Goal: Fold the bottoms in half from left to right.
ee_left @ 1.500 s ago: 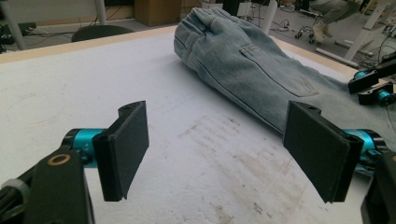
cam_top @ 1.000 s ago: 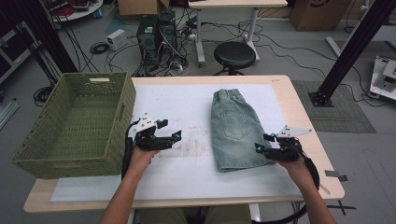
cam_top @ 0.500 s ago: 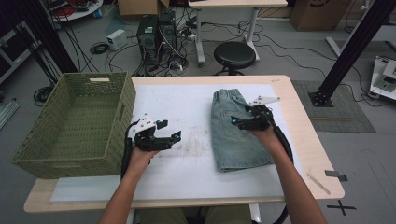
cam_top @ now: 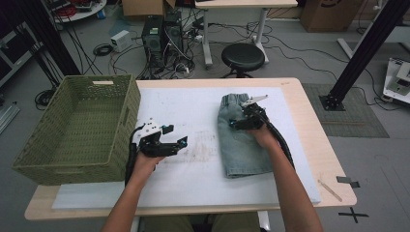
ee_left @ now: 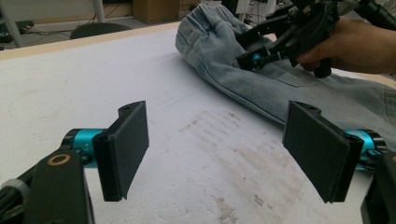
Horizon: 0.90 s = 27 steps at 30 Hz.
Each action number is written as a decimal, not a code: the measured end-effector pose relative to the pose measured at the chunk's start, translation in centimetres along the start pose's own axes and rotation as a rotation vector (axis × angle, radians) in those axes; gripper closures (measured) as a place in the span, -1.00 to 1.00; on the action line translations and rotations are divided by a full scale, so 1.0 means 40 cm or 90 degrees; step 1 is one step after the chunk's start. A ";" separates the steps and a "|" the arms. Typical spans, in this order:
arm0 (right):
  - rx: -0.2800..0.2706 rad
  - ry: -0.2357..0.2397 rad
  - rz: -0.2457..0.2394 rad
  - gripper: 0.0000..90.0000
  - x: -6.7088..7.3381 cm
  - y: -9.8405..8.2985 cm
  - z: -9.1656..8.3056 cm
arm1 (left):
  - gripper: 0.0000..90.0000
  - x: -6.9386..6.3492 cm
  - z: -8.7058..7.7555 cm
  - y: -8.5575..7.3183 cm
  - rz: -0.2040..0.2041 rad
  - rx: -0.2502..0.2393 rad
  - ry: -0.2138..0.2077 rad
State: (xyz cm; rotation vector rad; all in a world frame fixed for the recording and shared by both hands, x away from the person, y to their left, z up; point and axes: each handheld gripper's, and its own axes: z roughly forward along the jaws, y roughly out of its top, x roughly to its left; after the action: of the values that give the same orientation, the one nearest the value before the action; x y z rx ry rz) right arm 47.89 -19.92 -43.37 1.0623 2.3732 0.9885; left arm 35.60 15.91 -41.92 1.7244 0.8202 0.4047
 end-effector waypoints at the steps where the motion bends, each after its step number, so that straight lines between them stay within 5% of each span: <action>1: 0.002 0.000 0.000 -0.54 0.000 -0.002 0.004 | -0.49 0.000 0.000 0.001 -0.001 -0.001 0.001; 5: -0.011 0.000 0.015 -0.54 0.001 0.004 -0.011 | -0.49 0.000 -0.002 0.003 0.001 -0.002 0.003; 10: -0.061 0.005 0.018 -0.54 0.004 0.004 -0.086 | -0.49 -0.001 0.001 0.003 0.011 -0.002 0.017; 15: -0.105 0.010 0.028 -0.54 -0.002 -0.044 -0.161 | -0.49 -0.002 0.004 0.008 0.016 -0.009 0.022; 20: -0.116 0.006 0.044 -0.54 -0.019 -0.098 -0.216 | -0.50 -0.005 0.007 0.019 -0.004 -0.014 0.009; 27: -0.108 -0.027 0.015 -0.54 -0.020 -0.153 -0.285 | -0.52 -0.014 0.020 0.031 0.001 -0.018 0.003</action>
State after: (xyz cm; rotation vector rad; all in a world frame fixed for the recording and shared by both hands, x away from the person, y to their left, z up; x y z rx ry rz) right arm 38.89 -28.60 -39.87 1.0383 2.2026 1.1415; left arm 36.12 14.80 -40.91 1.6983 0.8133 0.4196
